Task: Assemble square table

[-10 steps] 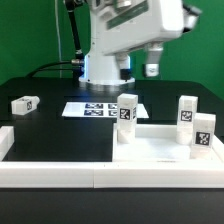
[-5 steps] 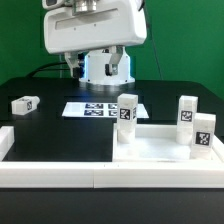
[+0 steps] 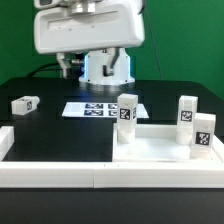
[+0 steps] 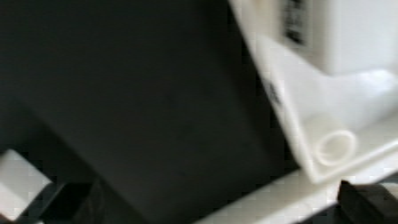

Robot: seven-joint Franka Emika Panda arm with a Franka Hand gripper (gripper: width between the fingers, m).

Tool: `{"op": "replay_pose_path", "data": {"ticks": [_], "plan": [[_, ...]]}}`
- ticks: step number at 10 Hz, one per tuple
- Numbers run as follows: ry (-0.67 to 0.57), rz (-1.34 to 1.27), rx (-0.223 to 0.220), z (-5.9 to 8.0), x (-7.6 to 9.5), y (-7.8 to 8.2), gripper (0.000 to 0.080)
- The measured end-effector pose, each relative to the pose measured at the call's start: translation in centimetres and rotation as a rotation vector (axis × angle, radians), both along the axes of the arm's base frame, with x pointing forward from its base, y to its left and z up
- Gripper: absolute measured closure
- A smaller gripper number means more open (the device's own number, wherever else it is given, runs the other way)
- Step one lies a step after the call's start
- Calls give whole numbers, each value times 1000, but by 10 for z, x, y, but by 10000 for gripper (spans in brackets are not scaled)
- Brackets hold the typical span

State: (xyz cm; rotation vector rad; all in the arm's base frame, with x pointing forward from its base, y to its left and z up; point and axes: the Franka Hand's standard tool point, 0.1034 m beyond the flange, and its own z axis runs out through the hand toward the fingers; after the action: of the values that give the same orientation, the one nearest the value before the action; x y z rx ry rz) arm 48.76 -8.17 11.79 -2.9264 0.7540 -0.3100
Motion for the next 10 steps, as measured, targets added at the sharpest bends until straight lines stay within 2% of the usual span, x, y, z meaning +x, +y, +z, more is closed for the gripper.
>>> {"op": "replay_pose_path", "data": {"ticks": [2,3,4,5,8,9,10], "plan": [[82,-18,31,-16,-41,-41,151],[81,0,0,-21,-52,-71,151],[69,0,-41,-25,-56,-88,151],[72,-10,-33,-26,-54,-82,151],[80,-12,-26,-27,-55,-82,151],[93,27,-27,-32,-63,-88,151],[125,41,-35,-47,-84,-104,151]]}}
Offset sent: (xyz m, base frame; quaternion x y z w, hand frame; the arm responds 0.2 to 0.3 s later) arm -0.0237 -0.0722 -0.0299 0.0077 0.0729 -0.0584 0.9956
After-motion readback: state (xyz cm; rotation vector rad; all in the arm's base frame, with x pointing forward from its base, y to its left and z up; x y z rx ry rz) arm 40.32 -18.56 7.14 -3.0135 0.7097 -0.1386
